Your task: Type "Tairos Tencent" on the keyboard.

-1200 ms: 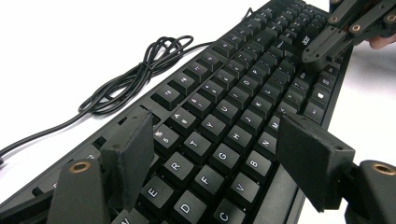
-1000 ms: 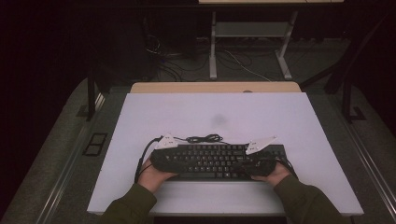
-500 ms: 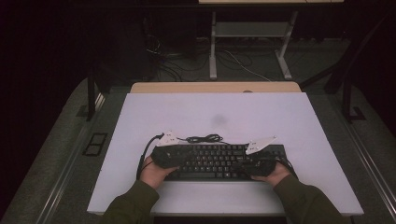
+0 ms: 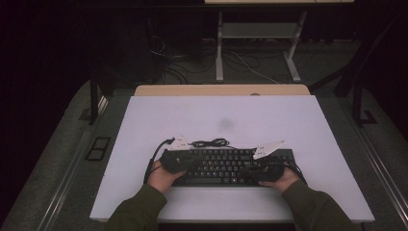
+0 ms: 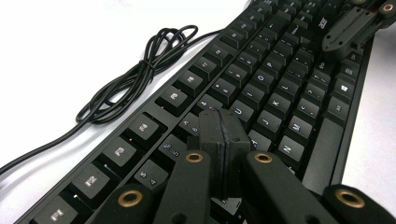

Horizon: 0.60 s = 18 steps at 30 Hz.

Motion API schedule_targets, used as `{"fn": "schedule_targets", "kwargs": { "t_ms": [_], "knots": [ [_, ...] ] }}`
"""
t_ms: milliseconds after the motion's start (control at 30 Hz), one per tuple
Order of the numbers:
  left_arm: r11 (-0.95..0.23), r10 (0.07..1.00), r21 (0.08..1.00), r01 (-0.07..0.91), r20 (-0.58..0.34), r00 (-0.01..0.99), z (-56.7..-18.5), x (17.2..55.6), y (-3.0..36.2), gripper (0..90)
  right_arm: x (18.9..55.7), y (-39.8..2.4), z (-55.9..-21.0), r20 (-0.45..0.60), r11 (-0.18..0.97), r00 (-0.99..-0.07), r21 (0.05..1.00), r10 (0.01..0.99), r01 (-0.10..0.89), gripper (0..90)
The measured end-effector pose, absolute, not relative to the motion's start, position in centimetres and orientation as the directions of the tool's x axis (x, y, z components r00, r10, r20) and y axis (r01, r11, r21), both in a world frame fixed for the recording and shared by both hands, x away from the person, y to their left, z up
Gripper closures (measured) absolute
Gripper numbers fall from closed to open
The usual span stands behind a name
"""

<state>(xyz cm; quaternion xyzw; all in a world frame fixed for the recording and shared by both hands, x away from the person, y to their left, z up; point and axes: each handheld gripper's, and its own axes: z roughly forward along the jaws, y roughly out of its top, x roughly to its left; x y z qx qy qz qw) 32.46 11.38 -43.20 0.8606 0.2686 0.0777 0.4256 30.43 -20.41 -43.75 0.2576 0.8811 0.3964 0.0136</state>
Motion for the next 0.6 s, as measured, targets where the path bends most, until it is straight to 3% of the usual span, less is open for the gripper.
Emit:
{"fn": "schedule_targets", "kwargs": {
  "t_ms": [600],
  "knots": [
    [-0.529,0.529,0.753,0.392,-0.069,0.846,-43.63,32.46,10.81,88.8,30.44,-20.42,-43.74,0.181,0.554,-0.867,0.705,0.465,0.444,89.2]
  ]
}}
